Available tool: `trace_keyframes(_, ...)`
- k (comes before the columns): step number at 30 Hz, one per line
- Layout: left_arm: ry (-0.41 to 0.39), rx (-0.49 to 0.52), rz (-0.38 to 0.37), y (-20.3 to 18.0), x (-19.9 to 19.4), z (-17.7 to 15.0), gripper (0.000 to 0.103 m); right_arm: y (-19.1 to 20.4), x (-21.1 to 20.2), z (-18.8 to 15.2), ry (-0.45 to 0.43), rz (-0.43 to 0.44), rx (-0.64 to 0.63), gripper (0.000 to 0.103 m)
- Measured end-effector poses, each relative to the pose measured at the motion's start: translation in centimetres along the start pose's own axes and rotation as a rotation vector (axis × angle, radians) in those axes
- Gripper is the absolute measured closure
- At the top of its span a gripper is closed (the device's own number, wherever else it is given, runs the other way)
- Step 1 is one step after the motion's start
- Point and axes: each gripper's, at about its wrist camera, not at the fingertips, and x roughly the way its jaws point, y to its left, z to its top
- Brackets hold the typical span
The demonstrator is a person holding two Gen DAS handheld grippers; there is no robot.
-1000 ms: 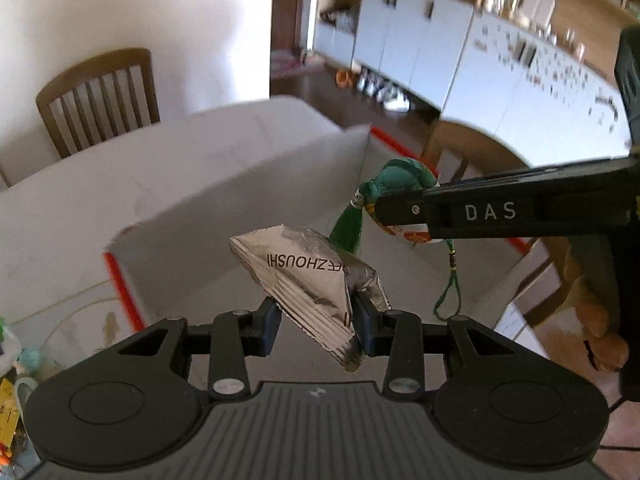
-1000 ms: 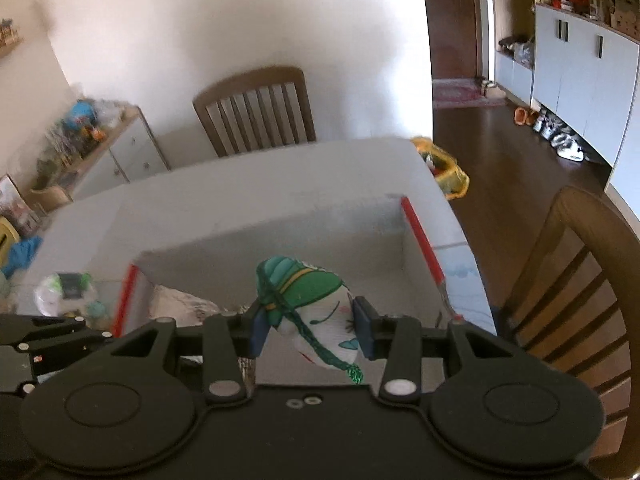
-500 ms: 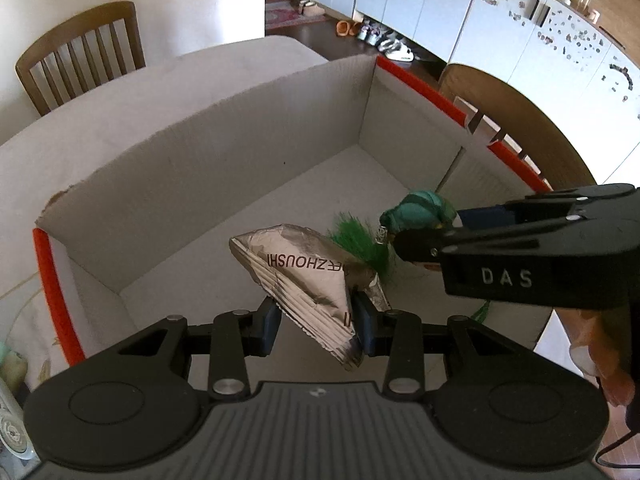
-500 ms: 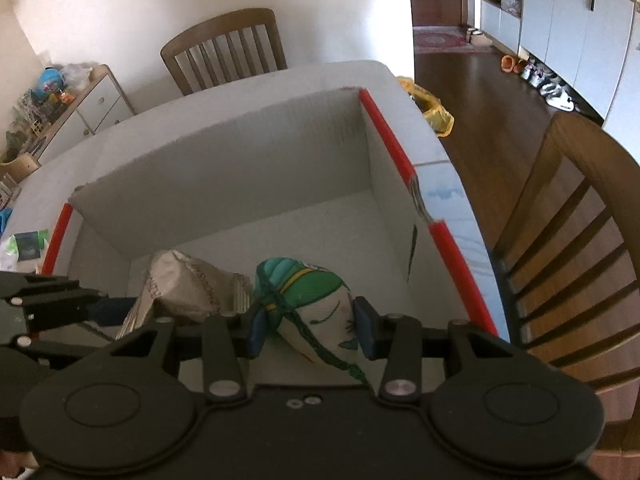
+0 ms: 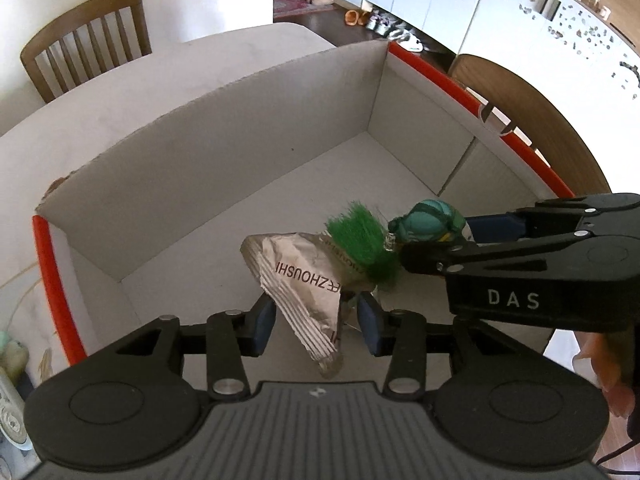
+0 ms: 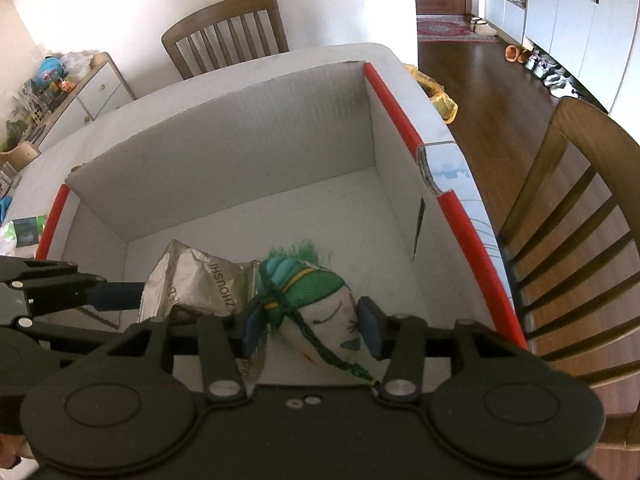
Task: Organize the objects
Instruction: 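Lower both tools into the box and open them to release the items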
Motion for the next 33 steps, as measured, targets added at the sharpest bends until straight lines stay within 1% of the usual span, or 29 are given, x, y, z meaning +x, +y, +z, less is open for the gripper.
trace_keyframes(2, -0.009, -0.009, -0.01, 0.2, -0.3, -0.2, 0.057, 0.0, -0.3, 0.0, -0.004, 0.007, 0.006, 0.051)
trace_keyframes(4, -0.017, -0.012, -0.01, 0.4, -0.7, -0.1, 0.047, -0.1, -0.5, 0.1, -0.011, 0.013, 0.007, 0.047)
trace_keyframes(5, -0.025, -0.01, -0.009, 0.4, -0.9, -0.2, 0.046, -0.1, -0.7, 0.1, -0.016, 0.017, 0.007, 0.044)
trace_keyframes(8, -0.048, -0.008, -0.01, 0.6, -1.6, -0.3, 0.045, 0.0, -1.4, 0.1, -0.034, 0.021, 0.008, 0.041)
trace_keyframes(14, -0.1, -0.019, -0.017, 1.0, -3.8, -0.6, 0.045, 0.3, -3.2, 0.0, -0.068, 0.037, 0.021, 0.041)
trace_keyframes(20, -0.161, -0.037, -0.038, 1.0, -6.3, -1.5, 0.045, 1.3, -5.7, -0.4, -0.121, 0.058, 0.022, 0.04)
trace_keyframes(27, -0.254, -0.045, -0.061, 2.0, -10.7, -3.2, 0.045, 3.8, -9.1, -1.1, -0.204, 0.083, 0.001, 0.038)
trace_keyframes(30, -0.293, -0.056, -0.073, 2.8, -12.5, -4.1, 0.045, 5.1, -10.4, -1.4, -0.228, 0.111, 0.007, 0.037)
trace_keyframes(33, -0.321, -0.063, -0.078, 3.6, -14.2, -5.1, 0.045, 6.5, -11.5, -1.9, -0.258, 0.117, -0.004, 0.036)
